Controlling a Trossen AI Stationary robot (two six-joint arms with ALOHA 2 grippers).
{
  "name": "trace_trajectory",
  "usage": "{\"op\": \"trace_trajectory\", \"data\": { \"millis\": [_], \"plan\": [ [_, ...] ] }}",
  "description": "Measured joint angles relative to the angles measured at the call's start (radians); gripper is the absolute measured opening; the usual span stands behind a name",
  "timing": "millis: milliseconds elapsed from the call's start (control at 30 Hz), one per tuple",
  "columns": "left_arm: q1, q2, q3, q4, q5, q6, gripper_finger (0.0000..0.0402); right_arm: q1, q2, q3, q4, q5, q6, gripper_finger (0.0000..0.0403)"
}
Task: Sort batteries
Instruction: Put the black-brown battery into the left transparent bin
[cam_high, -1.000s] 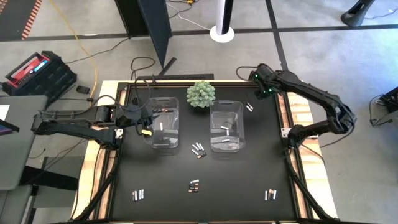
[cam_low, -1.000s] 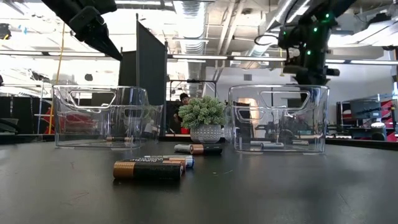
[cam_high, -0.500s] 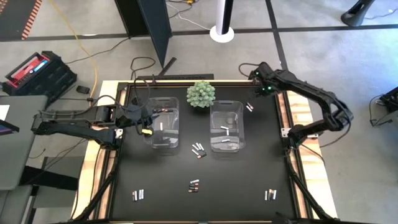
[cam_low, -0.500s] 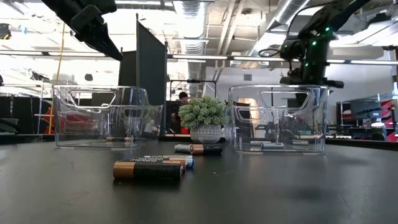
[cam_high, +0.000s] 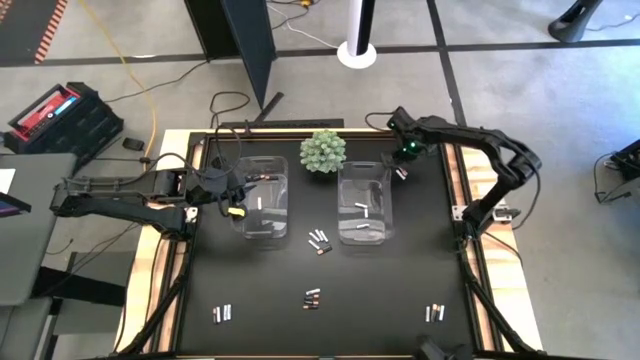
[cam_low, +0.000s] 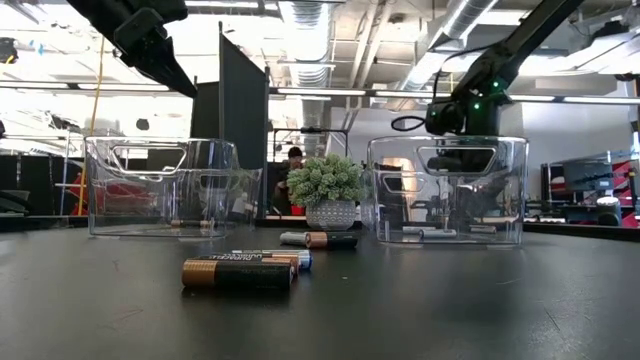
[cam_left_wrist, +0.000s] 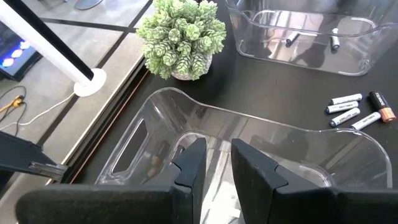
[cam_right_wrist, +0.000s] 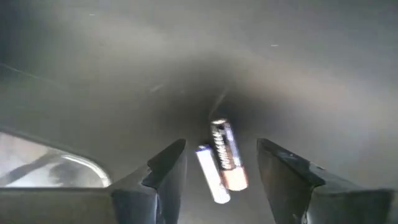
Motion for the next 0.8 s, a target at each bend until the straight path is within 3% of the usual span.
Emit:
{"op": "trace_trajectory", "data": {
  "millis": [467, 800],
  "plan": [
    [0.000, 0.000, 0.000, 0.000, 0.000, -0.003, 0.0073, -0.073, -0.032, -0.003, 0.091, -0.043, 0.139, 0.0192],
    [0.000, 0.000, 0.000, 0.000, 0.000, 0.001, 0.0073, -0.037, 0.030, -0.005, 0.037, -0.057, 0.132, 0.0182]
  ]
}}
